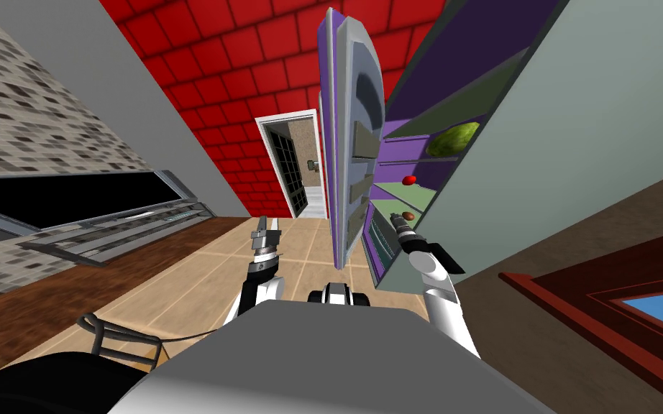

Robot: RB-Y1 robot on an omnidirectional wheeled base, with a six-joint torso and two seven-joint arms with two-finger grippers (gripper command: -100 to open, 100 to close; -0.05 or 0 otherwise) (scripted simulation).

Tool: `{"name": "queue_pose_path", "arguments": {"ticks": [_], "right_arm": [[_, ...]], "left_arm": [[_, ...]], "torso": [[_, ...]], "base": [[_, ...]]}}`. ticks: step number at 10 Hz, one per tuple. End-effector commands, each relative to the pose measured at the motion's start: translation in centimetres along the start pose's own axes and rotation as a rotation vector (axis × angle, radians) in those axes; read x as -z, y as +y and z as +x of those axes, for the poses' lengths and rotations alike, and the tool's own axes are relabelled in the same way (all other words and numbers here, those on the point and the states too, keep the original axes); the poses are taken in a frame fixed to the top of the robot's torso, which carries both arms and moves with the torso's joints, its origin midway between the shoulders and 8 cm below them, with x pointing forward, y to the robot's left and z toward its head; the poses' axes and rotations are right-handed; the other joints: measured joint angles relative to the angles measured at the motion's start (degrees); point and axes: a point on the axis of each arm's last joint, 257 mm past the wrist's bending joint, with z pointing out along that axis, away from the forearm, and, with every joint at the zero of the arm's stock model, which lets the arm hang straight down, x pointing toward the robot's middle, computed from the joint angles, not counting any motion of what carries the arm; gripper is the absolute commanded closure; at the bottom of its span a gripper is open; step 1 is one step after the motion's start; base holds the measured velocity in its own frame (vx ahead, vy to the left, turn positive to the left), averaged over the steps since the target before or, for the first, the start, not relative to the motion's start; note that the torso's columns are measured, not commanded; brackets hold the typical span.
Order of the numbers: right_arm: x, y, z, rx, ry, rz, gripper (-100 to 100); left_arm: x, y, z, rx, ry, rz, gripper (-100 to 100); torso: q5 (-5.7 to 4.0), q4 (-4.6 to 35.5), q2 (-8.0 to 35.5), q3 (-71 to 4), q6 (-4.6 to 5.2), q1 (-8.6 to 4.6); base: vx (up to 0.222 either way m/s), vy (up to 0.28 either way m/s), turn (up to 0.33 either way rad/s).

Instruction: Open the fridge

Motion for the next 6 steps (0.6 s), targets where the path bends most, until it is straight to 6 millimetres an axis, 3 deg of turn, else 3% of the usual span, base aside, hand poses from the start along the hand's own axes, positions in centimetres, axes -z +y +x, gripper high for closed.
{"name": "queue_pose_path", "arguments": {"ticks": [1, 3, 6], "right_arm": [[-2.3, 0.4, -3.0, 0.121, -0.057, -0.006, 100], [-2.3, 1.6, -3.2, 0.238, -0.063, -0.034, 100], [-2.3, 2.3, -2.9, 0.412, -0.062, -0.057, 100]], "left_arm": [[0.0, 0.0, 0.0, 0.0, 0.0, 0.0, 0], [0.0, 0.0, 0.0, 0.0, 0.0, 0.0, 0], [0.0, 0.0, 0.0, 0.0, 0.0, 0.0, 0]], "torso": [[0.04, 0.0, -0.2, -0.1, -0.06, 0.04], [-0.17, -0.1, -0.3, -0.2, -0.02, -0.67], [-0.1, 0.0, -0.1, 0.0, -0.02, -0.41]], "base": [[-0.007, 0.101, 0.009], [0.011, 0.01, 0.018], [0.005, -0.016, -0.003]]}}
